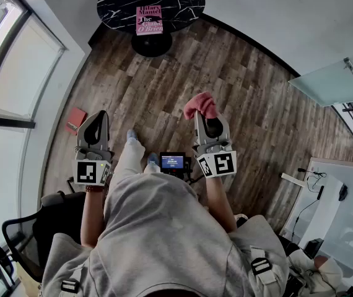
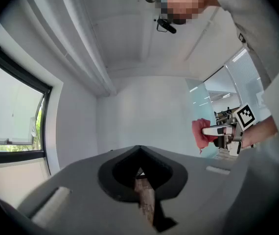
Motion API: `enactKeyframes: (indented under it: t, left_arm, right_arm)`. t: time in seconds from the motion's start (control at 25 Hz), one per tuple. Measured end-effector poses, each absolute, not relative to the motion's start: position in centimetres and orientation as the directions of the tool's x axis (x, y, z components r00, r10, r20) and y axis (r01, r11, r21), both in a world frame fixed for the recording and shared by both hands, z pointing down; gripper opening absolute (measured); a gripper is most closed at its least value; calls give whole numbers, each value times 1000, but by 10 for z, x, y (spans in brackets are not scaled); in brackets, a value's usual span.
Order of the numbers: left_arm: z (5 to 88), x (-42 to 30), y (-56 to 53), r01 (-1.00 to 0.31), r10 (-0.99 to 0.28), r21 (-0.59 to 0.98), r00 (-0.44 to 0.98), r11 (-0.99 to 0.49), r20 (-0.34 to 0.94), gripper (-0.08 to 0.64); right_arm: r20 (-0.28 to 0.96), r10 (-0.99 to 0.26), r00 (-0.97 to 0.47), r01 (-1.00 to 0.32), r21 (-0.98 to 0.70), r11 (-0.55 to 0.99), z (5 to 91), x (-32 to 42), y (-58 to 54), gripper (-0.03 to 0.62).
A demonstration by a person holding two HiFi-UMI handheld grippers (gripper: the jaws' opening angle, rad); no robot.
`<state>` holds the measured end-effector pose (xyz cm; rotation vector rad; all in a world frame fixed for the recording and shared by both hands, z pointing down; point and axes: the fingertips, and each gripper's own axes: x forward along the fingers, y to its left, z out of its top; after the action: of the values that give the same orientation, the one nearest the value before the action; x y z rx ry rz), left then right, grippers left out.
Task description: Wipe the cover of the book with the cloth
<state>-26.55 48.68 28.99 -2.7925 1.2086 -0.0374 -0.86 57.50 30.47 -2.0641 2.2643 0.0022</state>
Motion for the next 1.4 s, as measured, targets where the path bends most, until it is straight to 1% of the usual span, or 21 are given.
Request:
enactKeyframes:
  t: [0.24, 0.36, 0.84, 1.0, 1.12, 1.4]
  left_arm:
    - [307, -248, 446, -718, -720, -76, 694, -692, -2, -6]
    - [316, -235, 417, -713, -714, -63, 700, -699, 2, -5]
    - [330, -187, 248, -696, -696, 0, 719, -719, 2, -5]
    - [341, -179, 200, -695, -695, 13, 719, -719, 5, -5]
    - [351, -174, 171, -698, -697, 24, 716, -716, 32, -5]
    - [381, -155, 128, -694, -688, 19, 717, -720, 109, -5]
  right_arm:
    - [-17, -971, -239, -969, -68, 239, 319, -17, 537, 106]
    - [-3, -962, -275, -959, -73, 274, 324, -15, 516, 107]
    - [100, -959, -266, -964, -41, 263, 313, 37, 355, 107]
    - [108, -958, -266, -964, -41, 263, 310, 50, 306, 107]
    - [129, -956, -263, -965, -41, 260, 313, 59, 275, 107]
    - [195, -933, -302, -952, -122, 282, 342, 84, 209, 107]
